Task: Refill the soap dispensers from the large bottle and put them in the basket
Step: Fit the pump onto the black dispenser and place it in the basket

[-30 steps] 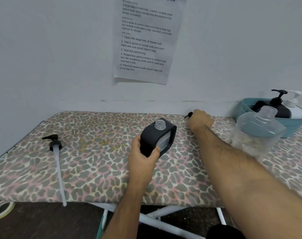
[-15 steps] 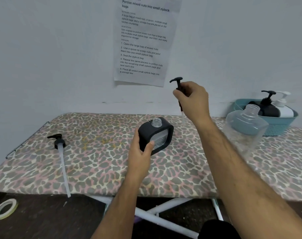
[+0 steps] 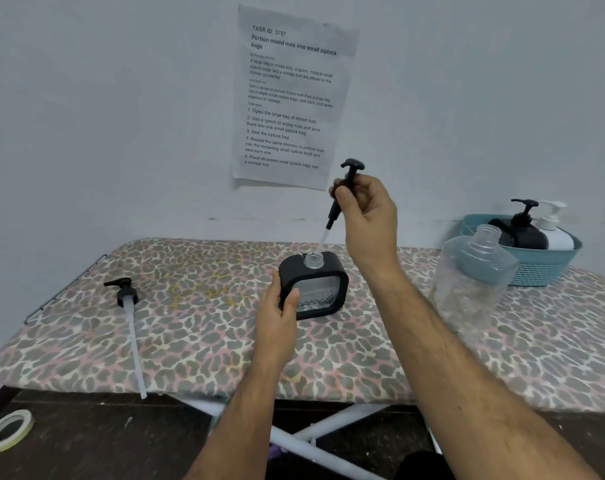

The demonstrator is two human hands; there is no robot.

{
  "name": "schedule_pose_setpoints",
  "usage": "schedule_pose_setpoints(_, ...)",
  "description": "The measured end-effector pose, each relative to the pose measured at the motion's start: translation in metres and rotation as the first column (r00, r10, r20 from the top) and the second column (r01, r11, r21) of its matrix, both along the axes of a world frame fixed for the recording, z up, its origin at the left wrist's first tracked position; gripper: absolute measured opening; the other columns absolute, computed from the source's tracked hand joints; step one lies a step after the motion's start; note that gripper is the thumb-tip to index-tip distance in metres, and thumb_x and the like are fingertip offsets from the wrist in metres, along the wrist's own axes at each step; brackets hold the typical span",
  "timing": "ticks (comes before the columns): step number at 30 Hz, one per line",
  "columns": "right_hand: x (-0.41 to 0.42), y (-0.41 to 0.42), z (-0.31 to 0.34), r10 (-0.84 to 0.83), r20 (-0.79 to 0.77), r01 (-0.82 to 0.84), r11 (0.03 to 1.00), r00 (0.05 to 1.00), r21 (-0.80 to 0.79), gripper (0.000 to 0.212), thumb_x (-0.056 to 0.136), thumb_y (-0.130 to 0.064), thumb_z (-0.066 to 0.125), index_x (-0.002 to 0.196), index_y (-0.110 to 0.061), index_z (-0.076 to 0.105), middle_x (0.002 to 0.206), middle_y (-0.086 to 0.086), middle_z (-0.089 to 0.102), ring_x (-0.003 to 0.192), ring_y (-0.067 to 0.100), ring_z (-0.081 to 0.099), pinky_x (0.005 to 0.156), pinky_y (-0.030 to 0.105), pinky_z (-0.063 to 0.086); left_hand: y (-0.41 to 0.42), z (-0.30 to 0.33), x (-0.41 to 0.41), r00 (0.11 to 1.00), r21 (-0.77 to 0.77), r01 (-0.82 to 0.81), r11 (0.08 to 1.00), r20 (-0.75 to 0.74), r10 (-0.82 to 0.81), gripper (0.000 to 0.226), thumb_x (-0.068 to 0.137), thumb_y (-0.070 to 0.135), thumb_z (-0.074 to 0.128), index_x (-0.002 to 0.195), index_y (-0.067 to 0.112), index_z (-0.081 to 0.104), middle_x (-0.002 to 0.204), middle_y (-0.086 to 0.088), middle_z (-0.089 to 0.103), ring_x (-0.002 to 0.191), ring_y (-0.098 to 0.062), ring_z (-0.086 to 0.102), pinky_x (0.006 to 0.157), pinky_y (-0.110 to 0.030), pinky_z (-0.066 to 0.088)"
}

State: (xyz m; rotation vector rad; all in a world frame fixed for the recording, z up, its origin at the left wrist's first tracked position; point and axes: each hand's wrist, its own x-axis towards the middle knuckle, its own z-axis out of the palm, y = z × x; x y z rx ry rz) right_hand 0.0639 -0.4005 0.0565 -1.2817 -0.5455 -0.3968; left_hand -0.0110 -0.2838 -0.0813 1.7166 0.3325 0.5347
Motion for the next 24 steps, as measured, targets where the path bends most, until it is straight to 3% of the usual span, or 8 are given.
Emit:
schedule_pose_setpoints(7, 0.003, 0.013, -0.029, 0.062, -0.049, -0.067, 0.991, 0.997, -0.112, 0.017, 0.097, -0.007, 0.059, 0.113, -0.013, 0.061, 0.105, 0.001, 0.071, 0.101, 0.012, 0.069, 0.089, 0.026, 0.054, -0.001, 0.002, 0.001, 1.000, 0.013, -0.012, 1.000, 0.008, 0.012, 0.062, 0.101, 0.039, 0.051, 0.156, 0.030, 0.023, 0.156, 0.007, 0.038, 0.141, -0.012, 0.038, 0.117, -0.041, 0.036)
schedule_pose_setpoints(13, 0.004, 0.013, -0.053, 0.096, -0.093, -0.117, 0.959, 0.991, -0.258, 0.018, 0.098, -0.012, 0.059, 0.114, -0.020, 0.060, 0.108, -0.003, 0.070, 0.103, 0.008, 0.067, 0.091, 0.025, 0.054, -0.002, 0.003, 0.000, 1.000, 0.016, -0.010, 1.000, 0.023, 0.009, 0.060, 0.102, 0.035, 0.050, 0.156, 0.028, 0.025, 0.152, 0.008, 0.042, 0.136, -0.010, 0.043, 0.108, -0.026, 0.037)
schedule_pose_setpoints(18, 0.004, 0.012, -0.062, 0.068, -0.081, -0.093, 0.929, 0.994, -0.358, 0.018, 0.098, -0.018, 0.059, 0.116, -0.023, 0.061, 0.111, -0.006, 0.069, 0.106, 0.005, 0.065, 0.091, 0.025, 0.053, -0.002, 0.001, 0.001, 0.999, 0.022, -0.020, 1.000, 0.035, 0.019, 0.058, 0.102, 0.034, 0.051, 0.155, 0.028, 0.027, 0.146, 0.007, 0.048, 0.132, -0.010, 0.048, 0.108, -0.028, 0.041)
schedule_pose_setpoints(21, 0.003, 0.009, -0.066, 0.079, -0.096, -0.110, 0.916, 0.992, -0.386, 0.025, 0.098, -0.018, 0.059, 0.123, -0.015, 0.060, 0.111, -0.003, 0.070, 0.098, 0.005, 0.068, 0.089, 0.028, 0.056, -0.003, 0.002, 0.001, 0.999, 0.021, -0.013, 1.000, 0.051, 0.012, 0.057, 0.102, 0.032, 0.051, 0.154, 0.029, 0.030, 0.144, 0.008, 0.050, 0.131, -0.010, 0.049, 0.108, -0.030, 0.042)
schedule_pose_setpoints(24, -0.001, 0.007, -0.065, 0.095, -0.121, -0.135, 0.915, 0.988, -0.381, 0.026, 0.098, -0.017, 0.059, 0.124, -0.017, 0.060, 0.110, -0.002, 0.071, 0.092, 0.004, 0.069, 0.085, 0.026, 0.057, -0.003, 0.003, 0.000, 0.998, 0.023, -0.011, 1.000, 0.055, 0.009, 0.055, 0.102, 0.030, 0.051, 0.153, 0.029, 0.031, 0.137, 0.012, 0.052, 0.125, -0.006, 0.050, 0.098, -0.020, 0.040)
